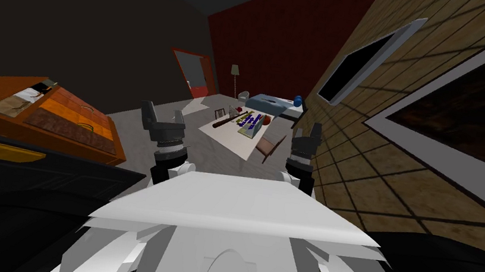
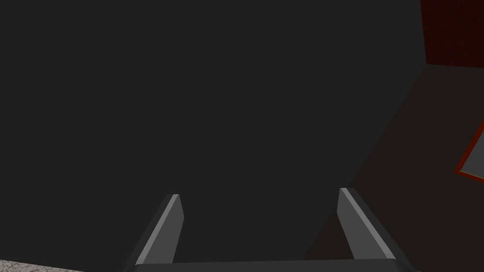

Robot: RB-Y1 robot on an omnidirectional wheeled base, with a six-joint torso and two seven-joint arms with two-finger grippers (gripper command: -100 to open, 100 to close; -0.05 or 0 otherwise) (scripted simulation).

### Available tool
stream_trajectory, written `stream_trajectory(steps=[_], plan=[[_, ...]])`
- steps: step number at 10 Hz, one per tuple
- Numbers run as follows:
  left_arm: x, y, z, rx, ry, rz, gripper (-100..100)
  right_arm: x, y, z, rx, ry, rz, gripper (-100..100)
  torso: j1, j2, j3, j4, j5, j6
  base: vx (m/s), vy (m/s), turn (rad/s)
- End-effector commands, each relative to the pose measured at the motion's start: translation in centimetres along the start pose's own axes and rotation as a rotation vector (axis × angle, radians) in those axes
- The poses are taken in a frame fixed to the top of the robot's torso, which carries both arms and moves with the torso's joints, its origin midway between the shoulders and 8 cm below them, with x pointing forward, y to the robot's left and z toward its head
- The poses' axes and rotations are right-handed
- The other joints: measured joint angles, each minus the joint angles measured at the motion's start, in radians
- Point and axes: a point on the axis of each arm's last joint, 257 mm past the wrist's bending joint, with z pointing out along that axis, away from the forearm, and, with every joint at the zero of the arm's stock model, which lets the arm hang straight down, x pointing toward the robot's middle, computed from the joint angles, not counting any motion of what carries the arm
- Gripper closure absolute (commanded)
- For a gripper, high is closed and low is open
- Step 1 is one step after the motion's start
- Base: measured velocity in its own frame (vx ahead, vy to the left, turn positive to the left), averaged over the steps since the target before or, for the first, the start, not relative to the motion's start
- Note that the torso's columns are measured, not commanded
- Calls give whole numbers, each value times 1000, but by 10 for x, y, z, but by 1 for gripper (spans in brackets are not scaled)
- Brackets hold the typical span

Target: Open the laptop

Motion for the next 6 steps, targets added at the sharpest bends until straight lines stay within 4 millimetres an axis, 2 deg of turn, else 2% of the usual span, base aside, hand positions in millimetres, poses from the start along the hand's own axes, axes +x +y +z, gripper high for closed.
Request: stream_trajectory(steps=[1,4,5,6], plan=[[0,0,0,0,0,0,0,0,0,0,0,0,0,0,0,74,-147,74,0,0,0,0,0],[0,0,0,0,0,0,0,0,0,0,0,0,0,0,0,296,-590,295,0,0,0,0,0],[0,0,0,0,0,0,0,6,-4,0,7,48,-35,-100,0,369,-738,369,0,0,6,16,13],[0,0,0,0,0,0,0,10,-8,0,15,78,-66,-100,1,403,-807,402,0,0,1,30,27]])
